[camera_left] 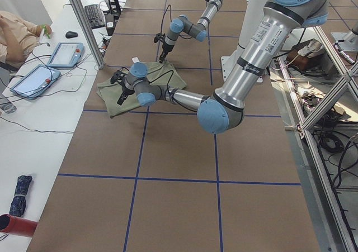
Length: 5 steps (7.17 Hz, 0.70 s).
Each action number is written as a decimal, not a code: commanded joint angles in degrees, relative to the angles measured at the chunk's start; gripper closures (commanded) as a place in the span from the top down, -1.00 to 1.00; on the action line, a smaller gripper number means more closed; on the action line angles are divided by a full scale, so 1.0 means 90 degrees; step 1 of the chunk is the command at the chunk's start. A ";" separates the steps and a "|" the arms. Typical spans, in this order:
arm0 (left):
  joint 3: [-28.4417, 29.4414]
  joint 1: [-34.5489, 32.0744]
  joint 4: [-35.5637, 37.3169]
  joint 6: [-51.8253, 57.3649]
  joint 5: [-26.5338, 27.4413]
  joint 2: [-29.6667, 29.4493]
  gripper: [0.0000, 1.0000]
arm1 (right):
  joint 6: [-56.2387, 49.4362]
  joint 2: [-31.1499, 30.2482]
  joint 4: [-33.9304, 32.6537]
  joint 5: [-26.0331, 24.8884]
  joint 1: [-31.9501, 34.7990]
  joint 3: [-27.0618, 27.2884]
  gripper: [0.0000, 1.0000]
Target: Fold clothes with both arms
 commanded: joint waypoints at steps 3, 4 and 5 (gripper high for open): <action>0.0004 0.0029 -0.0002 0.0000 0.0004 0.0000 1.00 | 0.0000 0.0001 0.0048 -0.0057 -0.0030 -0.0039 -0.28; 0.0004 0.0039 -0.0002 0.0000 0.0004 0.0000 1.00 | 0.0010 0.0011 0.0048 -0.0057 -0.0030 -0.0039 -0.35; 0.0004 0.0039 -0.0002 0.0000 0.0004 0.0000 1.00 | 0.0019 0.0001 0.0057 -0.0057 -0.0040 -0.0039 -0.63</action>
